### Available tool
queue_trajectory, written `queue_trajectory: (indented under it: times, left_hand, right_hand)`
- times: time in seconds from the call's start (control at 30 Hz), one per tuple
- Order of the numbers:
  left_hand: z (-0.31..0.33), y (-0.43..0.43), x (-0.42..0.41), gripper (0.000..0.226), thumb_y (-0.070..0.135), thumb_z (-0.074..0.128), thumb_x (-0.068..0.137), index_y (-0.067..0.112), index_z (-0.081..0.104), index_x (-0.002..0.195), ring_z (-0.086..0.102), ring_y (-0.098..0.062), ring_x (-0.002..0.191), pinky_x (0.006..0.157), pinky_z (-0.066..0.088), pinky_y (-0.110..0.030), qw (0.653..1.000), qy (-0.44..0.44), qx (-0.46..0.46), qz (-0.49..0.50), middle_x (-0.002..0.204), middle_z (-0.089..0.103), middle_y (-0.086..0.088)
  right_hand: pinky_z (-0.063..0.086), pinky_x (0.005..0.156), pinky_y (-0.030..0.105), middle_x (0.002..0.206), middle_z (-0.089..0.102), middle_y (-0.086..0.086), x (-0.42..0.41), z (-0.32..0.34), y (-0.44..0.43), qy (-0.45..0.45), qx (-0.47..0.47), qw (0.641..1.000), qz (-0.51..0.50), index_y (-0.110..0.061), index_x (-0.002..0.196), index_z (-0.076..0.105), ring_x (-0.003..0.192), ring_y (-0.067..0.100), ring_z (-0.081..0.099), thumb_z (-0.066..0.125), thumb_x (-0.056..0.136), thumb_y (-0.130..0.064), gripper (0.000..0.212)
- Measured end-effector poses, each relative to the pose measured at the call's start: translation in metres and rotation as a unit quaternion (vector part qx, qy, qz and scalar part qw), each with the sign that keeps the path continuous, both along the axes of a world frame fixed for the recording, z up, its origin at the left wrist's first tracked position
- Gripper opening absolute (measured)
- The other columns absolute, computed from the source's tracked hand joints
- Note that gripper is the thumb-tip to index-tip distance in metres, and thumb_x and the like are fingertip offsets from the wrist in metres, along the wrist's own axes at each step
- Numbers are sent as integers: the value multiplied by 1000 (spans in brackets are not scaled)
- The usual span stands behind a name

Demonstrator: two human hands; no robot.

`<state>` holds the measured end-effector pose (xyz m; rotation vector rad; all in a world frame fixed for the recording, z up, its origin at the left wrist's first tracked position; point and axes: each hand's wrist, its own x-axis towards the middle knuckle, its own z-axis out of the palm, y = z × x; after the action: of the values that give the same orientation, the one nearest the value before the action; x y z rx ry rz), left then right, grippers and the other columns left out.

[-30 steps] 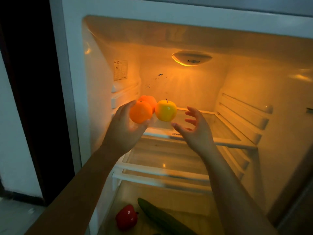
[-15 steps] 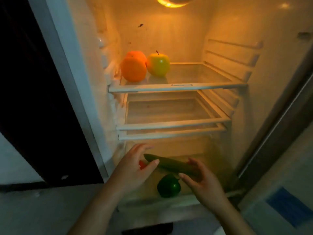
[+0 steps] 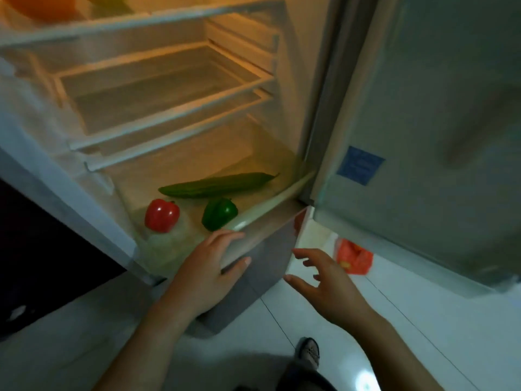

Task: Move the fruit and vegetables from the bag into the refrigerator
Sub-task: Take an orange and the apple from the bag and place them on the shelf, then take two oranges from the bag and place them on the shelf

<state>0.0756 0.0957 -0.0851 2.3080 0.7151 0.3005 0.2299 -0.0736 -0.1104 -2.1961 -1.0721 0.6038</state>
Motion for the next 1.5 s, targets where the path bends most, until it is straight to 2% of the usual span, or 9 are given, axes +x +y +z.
queue_trajectory:
  times: [0.17, 0.4, 0.63, 0.77, 0.87, 1.03, 1.3, 1.5]
  left_hand:
    - [-12, -36, 15, 46, 45, 53, 88, 33, 43, 131, 38, 4, 119, 93, 31, -15, 997, 38, -5, -64, 130, 37, 23]
    - [-18, -91, 45, 50, 46, 53, 88, 31, 41, 135, 37, -5, 128, 99, 36, -22, 991, 93, 14, -96, 144, 36, 13]
    - [-28, -213, 104, 59, 43, 55, 89, 24, 35, 141, 40, -13, 128, 97, 35, -22, 974, 171, 1, -147, 145, 36, 4]
    - [-37, -317, 156, 58, 42, 54, 89, 24, 34, 141, 37, -12, 130, 102, 29, -20, 971, 164, -9, -173, 146, 35, 4]
    - [-43, -386, 201, 57, 47, 53, 89, 27, 35, 139, 38, -10, 129, 105, 33, -25, 965, 159, -2, -211, 145, 35, 7]
    - [-31, -469, 263, 52, 48, 53, 88, 31, 40, 135, 41, -7, 126, 98, 35, -22, 957, 145, -2, -251, 142, 38, 11]
    - [-48, -522, 349, 50, 46, 54, 88, 29, 42, 134, 41, -7, 126, 100, 33, -21, 935, 177, 19, -306, 142, 40, 11]
    - [-69, -552, 447, 49, 44, 55, 88, 28, 44, 133, 42, -8, 125, 101, 33, -22, 929, 167, 10, -329, 139, 43, 9]
  right_hand:
    - [41, 96, 18, 135, 46, -15, -2, -1, -49, 5, -36, 998, -51, -33, 133, 43, 110, -4, 43, 60, 82, -50, 56]
    - [40, 99, 20, 137, 46, -12, 13, -4, -113, 17, -46, 997, -64, -32, 134, 41, 119, 4, 46, 59, 84, -50, 57]
    - [36, 95, 16, 137, 46, -12, 52, -16, -240, 25, -64, 997, -46, -31, 133, 43, 118, 3, 47, 55, 86, -52, 53]
    - [36, 88, 14, 133, 49, -12, 93, -19, -339, 22, -65, 996, -64, -30, 131, 46, 115, 3, 48, 55, 84, -54, 53]
    - [35, 85, 15, 131, 51, -12, 128, -22, -402, 5, -47, 993, -109, -29, 130, 47, 113, 4, 50, 55, 85, -54, 53]
    - [40, 87, 16, 129, 51, -15, 166, -16, -496, 33, -51, 985, -161, -33, 129, 48, 109, 1, 50, 53, 85, -56, 50]
    - [38, 85, 15, 127, 50, -17, 231, -31, -580, 65, -56, 968, -236, -33, 128, 49, 104, -2, 47, 54, 86, -53, 47]
    - [38, 86, 15, 125, 51, -16, 320, -35, -604, 61, -69, 964, -251, -32, 126, 51, 105, -1, 49, 55, 86, -52, 45]
